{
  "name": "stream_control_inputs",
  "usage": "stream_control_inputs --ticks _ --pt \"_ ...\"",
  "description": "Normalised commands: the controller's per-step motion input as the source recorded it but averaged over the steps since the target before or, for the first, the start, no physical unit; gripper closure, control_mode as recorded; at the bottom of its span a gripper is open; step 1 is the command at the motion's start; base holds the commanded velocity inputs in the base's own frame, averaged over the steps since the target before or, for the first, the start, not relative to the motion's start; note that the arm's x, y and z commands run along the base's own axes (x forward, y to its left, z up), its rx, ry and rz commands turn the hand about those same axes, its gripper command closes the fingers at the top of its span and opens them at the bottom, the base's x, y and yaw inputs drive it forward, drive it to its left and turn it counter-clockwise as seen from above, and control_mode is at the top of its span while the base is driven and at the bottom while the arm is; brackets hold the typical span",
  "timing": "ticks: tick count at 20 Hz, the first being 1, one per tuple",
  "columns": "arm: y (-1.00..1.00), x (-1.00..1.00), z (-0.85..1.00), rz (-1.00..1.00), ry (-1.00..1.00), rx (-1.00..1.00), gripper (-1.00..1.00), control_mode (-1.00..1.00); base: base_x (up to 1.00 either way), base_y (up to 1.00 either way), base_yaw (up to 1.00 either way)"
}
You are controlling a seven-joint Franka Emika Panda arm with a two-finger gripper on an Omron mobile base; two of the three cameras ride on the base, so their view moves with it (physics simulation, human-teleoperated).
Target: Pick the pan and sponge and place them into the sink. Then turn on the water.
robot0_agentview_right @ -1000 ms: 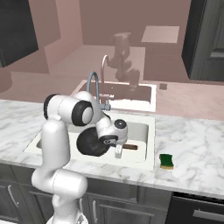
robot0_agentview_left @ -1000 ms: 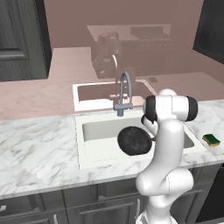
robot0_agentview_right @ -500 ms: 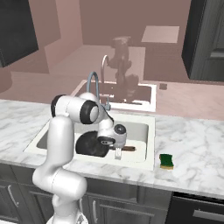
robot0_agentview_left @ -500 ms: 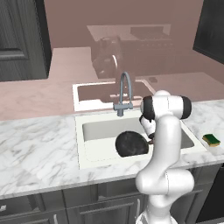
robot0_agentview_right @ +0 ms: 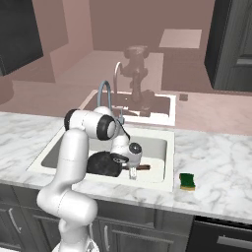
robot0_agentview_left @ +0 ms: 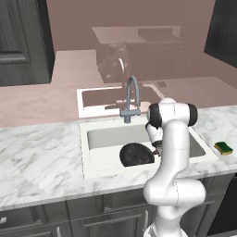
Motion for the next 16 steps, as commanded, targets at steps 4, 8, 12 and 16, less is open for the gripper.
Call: stream_control_inputs --ticks 4,8,12,16 --pt "0.08 0.4 -0.28 0.1 0.0 0.02 1.0 -1.0 0.0 0.0 0.0" --pt "0.07 0.39 -0.29 0.1 0.0 0.01 1.0 -1.0 0.0 0.0 0.0" --pt "0.11 0.19 -0.42 0.1 -0.06 -0.01 1.0 -1.0 0.0 0.0 0.0" --pt "0.12 0.0 -0.48 0.12 -0.15 -0.04 1.0 -1.0 0.0 0.0 0.0"
